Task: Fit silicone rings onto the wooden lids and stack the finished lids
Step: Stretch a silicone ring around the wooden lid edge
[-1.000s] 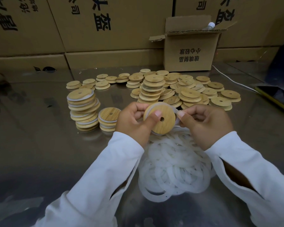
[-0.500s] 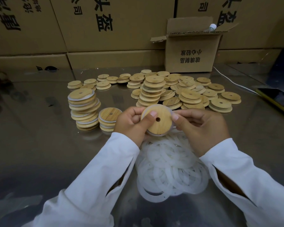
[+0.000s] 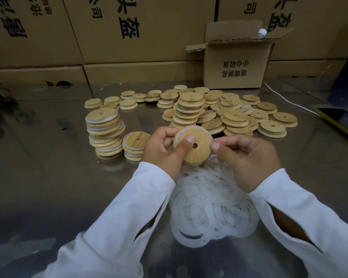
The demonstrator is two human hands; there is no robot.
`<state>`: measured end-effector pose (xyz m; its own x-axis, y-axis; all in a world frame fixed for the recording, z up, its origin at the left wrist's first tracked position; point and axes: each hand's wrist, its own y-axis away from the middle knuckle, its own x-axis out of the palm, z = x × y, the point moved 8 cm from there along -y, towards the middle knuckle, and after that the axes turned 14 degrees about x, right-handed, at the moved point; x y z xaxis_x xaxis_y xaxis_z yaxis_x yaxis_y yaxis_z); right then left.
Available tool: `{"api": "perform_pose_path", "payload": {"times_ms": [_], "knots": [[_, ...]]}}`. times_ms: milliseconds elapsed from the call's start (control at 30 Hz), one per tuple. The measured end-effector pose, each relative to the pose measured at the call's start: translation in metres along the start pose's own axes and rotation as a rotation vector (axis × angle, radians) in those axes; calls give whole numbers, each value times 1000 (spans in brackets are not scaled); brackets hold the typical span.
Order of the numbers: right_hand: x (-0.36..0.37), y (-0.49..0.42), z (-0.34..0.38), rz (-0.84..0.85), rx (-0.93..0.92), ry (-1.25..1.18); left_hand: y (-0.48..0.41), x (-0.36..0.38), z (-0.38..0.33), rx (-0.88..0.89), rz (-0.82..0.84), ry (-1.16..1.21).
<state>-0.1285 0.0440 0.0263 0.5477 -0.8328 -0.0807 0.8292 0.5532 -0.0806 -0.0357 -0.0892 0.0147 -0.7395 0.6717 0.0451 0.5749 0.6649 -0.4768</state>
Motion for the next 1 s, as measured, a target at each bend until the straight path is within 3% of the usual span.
{"api": "perform_pose_path", "payload": {"times_ms": [233, 467, 1000], "knots": [[7, 1, 3, 132, 34, -63, 2, 0, 14, -156, -70, 216], [20, 6, 3, 265, 32, -57, -2, -9, 6, -70, -118, 138], [20, -4, -16, 294, 238, -159, 2, 2, -18, 143, 15, -54]]}}
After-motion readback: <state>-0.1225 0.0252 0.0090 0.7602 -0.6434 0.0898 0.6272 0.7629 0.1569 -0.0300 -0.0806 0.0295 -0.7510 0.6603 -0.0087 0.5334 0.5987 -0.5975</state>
